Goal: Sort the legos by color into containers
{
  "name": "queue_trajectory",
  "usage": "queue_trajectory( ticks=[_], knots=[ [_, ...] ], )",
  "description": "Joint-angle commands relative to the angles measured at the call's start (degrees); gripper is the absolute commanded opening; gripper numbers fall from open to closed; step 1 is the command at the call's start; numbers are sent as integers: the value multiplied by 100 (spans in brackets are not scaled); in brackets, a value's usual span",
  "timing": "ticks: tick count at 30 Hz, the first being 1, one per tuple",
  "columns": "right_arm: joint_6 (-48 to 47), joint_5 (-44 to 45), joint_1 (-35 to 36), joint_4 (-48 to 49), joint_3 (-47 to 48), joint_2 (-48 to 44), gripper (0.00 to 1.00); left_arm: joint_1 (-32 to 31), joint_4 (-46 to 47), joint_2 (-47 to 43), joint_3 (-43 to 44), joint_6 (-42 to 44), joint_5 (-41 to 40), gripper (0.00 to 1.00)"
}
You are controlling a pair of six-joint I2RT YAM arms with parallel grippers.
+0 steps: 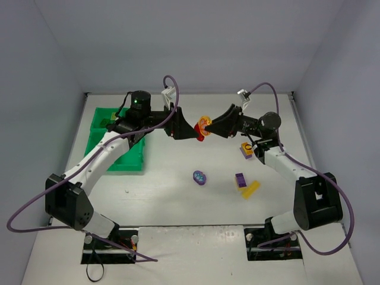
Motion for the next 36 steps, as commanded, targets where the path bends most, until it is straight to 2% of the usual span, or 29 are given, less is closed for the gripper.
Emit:
queue_trajectory(
  ticks=[1,6,13,14,17,18,19,21,24,28,36],
  knots=[
    [249,-219,21,896,158,-246,0,-72,1026,-47,259,-240,275,79],
    [363,-237,21,1054,184,-211,0,-195,1272,33,312,-311,328,78],
    [785,-245,21,1608,184,-61,0,-310,1448,129,321,-363,460,61],
    [811,-245,21,1660,184,-52,0,-318,1474,138,321,-363,469,53],
    [820,-245,21,1678,175,-35,0,-318,1518,121,312,-390,513,39],
    [820,-254,13,1678,175,-35,0,-318,1527,120,320,-390,530,22],
    [820,-254,13,1678,158,-35,0,-318,1527,103,303,-381,539,13],
    [820,-245,-14,1678,132,-35,0,-318,1536,59,294,-363,574,4],
    [829,-237,-101,1705,62,-44,0,-310,1527,41,277,-328,741,0],
    [943,-228,-303,1923,-53,-70,0,-266,1343,-2,189,-162,890,0],
    [1093,-324,-760,2092,-387,-123,0,270,1001,-283,-224,190,1014,0]
  ],
)
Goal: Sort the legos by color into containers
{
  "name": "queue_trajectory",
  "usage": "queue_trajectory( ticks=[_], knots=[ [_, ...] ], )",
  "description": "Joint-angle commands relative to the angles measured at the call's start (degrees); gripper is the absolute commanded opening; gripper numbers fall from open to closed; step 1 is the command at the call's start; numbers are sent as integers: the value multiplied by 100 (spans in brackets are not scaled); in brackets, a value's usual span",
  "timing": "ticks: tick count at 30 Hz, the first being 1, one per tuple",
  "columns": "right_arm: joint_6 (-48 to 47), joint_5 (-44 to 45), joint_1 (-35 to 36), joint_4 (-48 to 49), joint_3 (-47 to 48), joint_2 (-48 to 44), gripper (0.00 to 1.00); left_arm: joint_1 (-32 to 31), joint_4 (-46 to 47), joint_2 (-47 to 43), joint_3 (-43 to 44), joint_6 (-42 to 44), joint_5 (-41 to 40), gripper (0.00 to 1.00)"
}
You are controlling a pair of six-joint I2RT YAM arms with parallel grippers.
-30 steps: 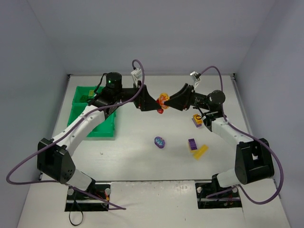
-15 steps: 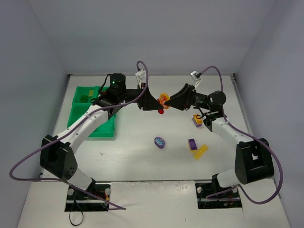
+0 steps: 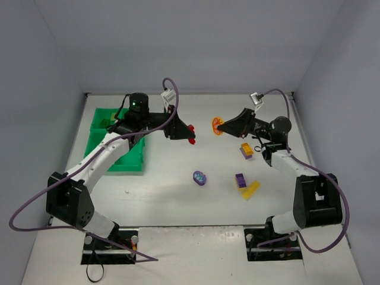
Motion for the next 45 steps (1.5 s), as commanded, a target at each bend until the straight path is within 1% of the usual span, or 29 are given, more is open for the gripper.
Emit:
queue_trajectory(
  ticks=[1,2,3,5,6,7,8,9,10,11,12,14,15,16,18,23,25,28,30,31,33,34,35,37,38,40,41,44,45],
  knots=[
    [13,-36,-133,1497,-24,-164,0,294,39,-472,-30,465,288,0],
    [-40,-45,-195,1384,-77,-182,0,373,-84,-498,-65,553,218,0],
    [-275,-45,-221,1226,-77,-208,0,591,-216,-524,-74,633,122,0],
    [-775,-62,-239,227,10,-357,0,856,-699,-507,-22,765,-413,0],
    [-1152,-54,-230,-317,98,-436,0,1101,-927,-403,196,861,-1007,0],
    [-2061,33,-230,-1628,203,-611,0,1199,-1495,-315,381,1123,-1422,0],
    [-2540,139,-222,-2311,439,-708,0,1270,-1805,-209,600,1239,-1983,0],
    [-2989,244,-222,-3423,554,-848,0,1323,-2382,61,1090,1518,-3033,0],
    [-3646,428,-222,-3799,651,-893,0,1323,-2597,229,1347,1599,-3513,0],
    [-3818,491,-222,-4064,722,-946,0,1332,-2747,379,1585,1626,-4040,0],
    [-3872,561,-222,-4215,740,-1034,0,1341,-3018,746,2057,1574,-4872,0],
    [-3959,675,-222,-4365,723,-1113,0,1428,-3257,1309,2525,1539,-5431,0],
    [-3995,711,-204,-4444,705,-1157,0,1472,-3363,1469,2728,1495,-5834,0],
    [-4021,746,-204,-4549,670,-1244,0,1525,-3494,1627,3052,1416,-5986,0],
    [-4100,816,-204,-4707,591,-1385,0,1683,-3583,2004,3291,1285,-6311,0],
    [-4197,852,-195,-4902,459,-1605,0,1894,-3926,2857,4090,1240,-6646,0],
    [-4180,843,-195,-4911,424,-1676,0,1912,-3961,3025,4223,1275,-6909,0],
    [-4180,834,-186,-4954,424,-1720,0,1965,-3918,3237,4390,1301,-6972,0],
    [-4197,834,-178,-4981,415,-1720,0,1973,-3935,3333,4461,1319,-7016,12],
    [-4197,843,-186,-4981,406,-1729,0,1974,-3953,3360,4452,1319,-7051,22],
    [-4189,834,-186,-4981,406,-1720,0,1974,-3944,3351,4382,1328,-7156,33],
    [-4180,834,-178,-4981,432,-1694,0,1974,-3970,3343,4365,1319,-7243,42],
    [-4188,834,-169,-4981,441,-1694,0,1974,-3970,3334,4347,1328,-7244,48],
    [-4206,843,-160,-4981,476,-1667,0,1974,-4014,3299,4338,1328,-7253,54],
    [-4206,843,-151,-4990,511,-1632,0,1974,-4014,3272,4321,1328,-7201,59],
    [-4215,895,-108,-4998,538,-1597,0,1982,-4014,3167,4285,1337,-7165,61],
    [-4232,904,-64,-5025,564,-1571,0,1974,-4032,3132,4268,1337,-7122,64],
    [-4337,1062,59,-5156,626,-1527,0,1974,-4093,2939,4189,1310,-7025,65],
    [-4390,1124,199,-5218,704,-1518,0,1974,-4119,2860,4171,1275,-6972,65]
  ],
)
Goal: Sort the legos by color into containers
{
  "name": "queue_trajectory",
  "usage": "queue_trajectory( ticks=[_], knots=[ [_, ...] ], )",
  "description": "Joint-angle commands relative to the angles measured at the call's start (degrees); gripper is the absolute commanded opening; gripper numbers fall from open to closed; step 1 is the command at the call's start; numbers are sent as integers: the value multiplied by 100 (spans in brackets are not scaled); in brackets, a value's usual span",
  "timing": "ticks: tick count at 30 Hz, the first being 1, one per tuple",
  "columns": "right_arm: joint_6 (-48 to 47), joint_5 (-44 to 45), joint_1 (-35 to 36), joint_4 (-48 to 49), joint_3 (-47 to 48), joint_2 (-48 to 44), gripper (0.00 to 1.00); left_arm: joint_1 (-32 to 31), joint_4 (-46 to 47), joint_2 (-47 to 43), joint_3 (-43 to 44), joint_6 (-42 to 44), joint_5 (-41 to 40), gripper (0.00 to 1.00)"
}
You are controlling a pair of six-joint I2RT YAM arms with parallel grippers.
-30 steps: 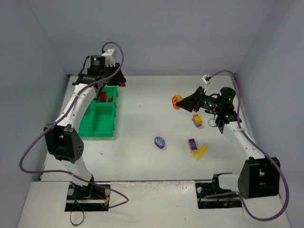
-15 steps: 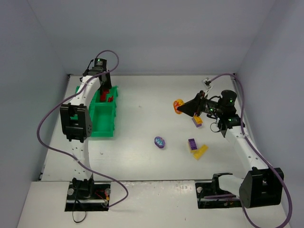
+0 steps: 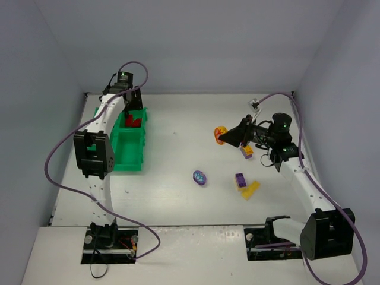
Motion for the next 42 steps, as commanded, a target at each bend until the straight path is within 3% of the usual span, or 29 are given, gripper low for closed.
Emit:
queue_trajectory(
  ticks=[1,6,10,15,21,26,31,32,38,39,42],
  knots=[
    [-227,206,318,80,392,47,0,2,-59,-926,27,-60,99,65],
    [-631,1093,1205,-395,840,468,0,-42,2,-1954,-569,-289,774,65],
    [-780,1542,2039,-430,1392,1004,0,-59,108,-3480,-1492,-298,917,69],
    [-1044,1964,2858,-439,2219,2128,2,-68,-233,-5037,-2678,-351,1004,72],
    [-1308,2561,3632,-457,3643,3631,4,-77,-797,-6417,-3513,-517,846,72],
    [-1502,3212,4115,-474,4854,4730,4,-77,-1113,-7184,-3858,-632,758,72],
    [-1519,3493,4361,-465,5753,5689,5,-86,-1342,-7396,-4174,-658,670,72],
    [-1519,3520,4440,-457,5893,5803,7,-86,-1359,-7449,-4192,-667,688,72],
    [-1353,3836,4555,-386,6703,6611,39,-86,-1474,-7546,-4280,-658,635,72],
    [-1335,3889,4555,-369,6816,6665,53,-86,-1474,-7546,-4289,-641,635,72],
    [-1291,4126,4555,-307,6905,6780,71,-95,-1474,-7572,-4341,-649,732,72]
  ],
)
